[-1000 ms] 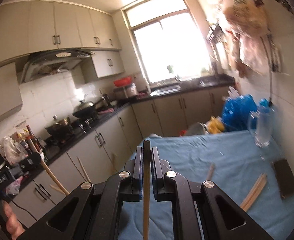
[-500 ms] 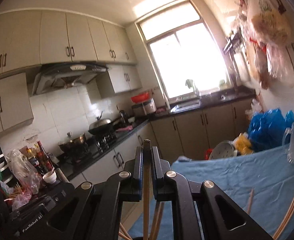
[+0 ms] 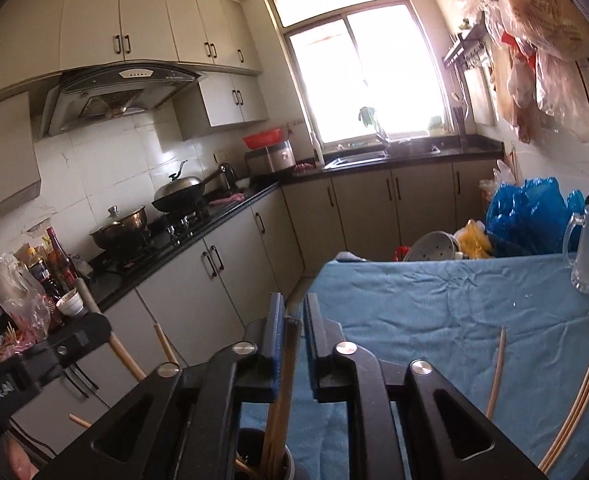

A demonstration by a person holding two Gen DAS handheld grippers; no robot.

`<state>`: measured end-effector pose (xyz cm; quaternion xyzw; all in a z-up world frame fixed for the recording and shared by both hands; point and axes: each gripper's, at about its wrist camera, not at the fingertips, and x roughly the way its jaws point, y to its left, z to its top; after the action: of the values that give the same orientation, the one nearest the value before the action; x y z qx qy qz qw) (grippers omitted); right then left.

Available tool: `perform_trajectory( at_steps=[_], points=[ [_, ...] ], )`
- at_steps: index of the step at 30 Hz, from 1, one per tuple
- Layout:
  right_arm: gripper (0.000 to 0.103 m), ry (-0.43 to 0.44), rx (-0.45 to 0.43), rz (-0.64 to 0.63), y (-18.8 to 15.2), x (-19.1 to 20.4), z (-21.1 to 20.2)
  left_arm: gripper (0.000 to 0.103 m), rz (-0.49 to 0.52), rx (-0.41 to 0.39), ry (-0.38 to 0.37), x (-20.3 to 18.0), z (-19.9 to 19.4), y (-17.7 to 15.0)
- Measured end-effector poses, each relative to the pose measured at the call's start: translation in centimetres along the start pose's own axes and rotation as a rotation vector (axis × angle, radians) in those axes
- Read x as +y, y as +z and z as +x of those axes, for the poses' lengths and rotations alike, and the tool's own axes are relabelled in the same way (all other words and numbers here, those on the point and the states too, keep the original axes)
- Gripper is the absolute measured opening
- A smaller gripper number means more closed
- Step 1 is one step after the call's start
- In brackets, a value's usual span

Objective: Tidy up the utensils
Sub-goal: 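Open both grippers to release the chopsticks into the cup, then move both open grippers back over the remaining chopsticks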

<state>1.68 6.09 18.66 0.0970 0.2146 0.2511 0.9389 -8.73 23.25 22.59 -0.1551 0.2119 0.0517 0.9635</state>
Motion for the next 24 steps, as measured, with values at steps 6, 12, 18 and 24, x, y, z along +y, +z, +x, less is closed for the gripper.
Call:
perform_trajectory(
  at_steps=[6,12,18,24],
  points=[
    [0.043,-0.006,-0.015,0.013,0.3,-0.8,-2.0,0.031,-0.024,-0.051,0.009,-0.2,-3.4,-0.3],
    [0.055,-0.055,-0.025,0.055,-1.0,-3.6,-5.6,0.038,-0.005,-0.079,-0.029,-2.1,-6.8,-1.6],
    [0.056,-0.147,0.023,0.127,-4.8,-8.8,-9.7,0.045,0.057,-0.027,-0.112,-6.1,-7.4,-4.0],
    [0.056,-0.281,0.089,0.164,-9.0,-15.8,-14.0,0.045,0.13,0.133,-0.208,-11.1,-4.1,-7.7]
  ],
)
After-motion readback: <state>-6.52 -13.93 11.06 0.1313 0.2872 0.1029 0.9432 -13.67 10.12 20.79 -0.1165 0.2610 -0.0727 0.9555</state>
